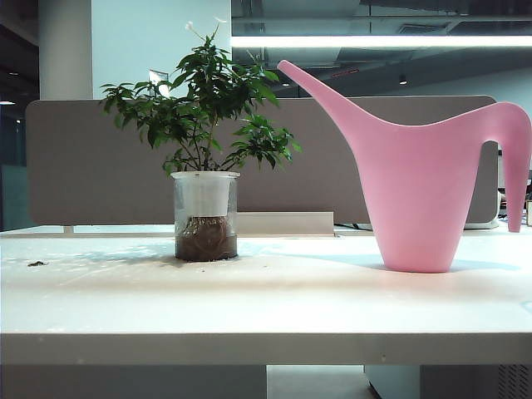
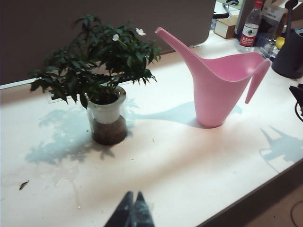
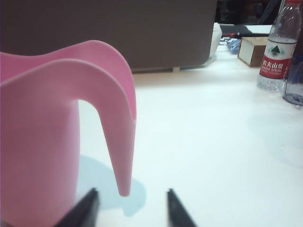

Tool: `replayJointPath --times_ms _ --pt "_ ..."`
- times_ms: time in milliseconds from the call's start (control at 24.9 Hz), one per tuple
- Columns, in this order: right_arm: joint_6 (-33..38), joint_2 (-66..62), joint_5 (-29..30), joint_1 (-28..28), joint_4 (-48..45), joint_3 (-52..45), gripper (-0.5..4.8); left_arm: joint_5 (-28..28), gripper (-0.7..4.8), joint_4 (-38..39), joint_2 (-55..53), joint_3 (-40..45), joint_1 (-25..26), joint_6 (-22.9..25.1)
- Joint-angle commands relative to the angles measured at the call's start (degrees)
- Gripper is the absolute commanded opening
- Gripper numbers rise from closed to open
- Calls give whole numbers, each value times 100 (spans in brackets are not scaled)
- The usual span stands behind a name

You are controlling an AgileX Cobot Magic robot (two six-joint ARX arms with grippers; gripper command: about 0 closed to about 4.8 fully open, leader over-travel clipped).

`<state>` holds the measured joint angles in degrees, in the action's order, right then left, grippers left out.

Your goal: Pick up the watering can from the table, water the potted plant, and put the can back.

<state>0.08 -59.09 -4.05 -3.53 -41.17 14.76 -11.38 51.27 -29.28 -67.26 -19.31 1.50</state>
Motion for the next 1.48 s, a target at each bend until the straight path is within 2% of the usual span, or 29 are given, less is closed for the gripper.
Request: replayJointPath --times_ms 40,120,481,762,922,1202,1283,1323,1363,1403,1443,1483 --pt "9 -125 149 96 -278 11 242 11 -5 -72 7 -17 15 2" --pt "9 -529 146 114 -645 13 279 -4 -5 -72 4 -17 15 2" --pt "11 -2288 190 133 -1954 282 285 -4 -5 -72 7 -17 15 2" --pt "11 -3189 273 133 -1952 1180 287 -2 -5 -74 9 -17 15 2" --pt "11 -3617 273 133 -1947 1690 311 -4 -5 -74 9 -17 15 2" --pt "11 -4216 275 133 -1895 2385 306 -2 -5 -72 9 -17 15 2" --pt "11 -4295 275 133 -1897 2538 276 -2 -5 -72 9 -17 15 2" --pt "9 -4317 273 133 -1888 2603 242 -2 -5 -70 9 -17 15 2" --pt "9 -4323 273 133 -1867 2684 189 -2 -5 -74 9 -17 15 2" --pt "9 -4323 275 131 -1823 2809 66 -2 -5 -74 9 -17 15 2" --pt "9 -4321 278 131 -1781 2872 13 -2 -5 -74 9 -17 15 2" --pt "7 -4317 280 131 -1757 2953 -6 -2 -5 -72 9 -17 15 2"
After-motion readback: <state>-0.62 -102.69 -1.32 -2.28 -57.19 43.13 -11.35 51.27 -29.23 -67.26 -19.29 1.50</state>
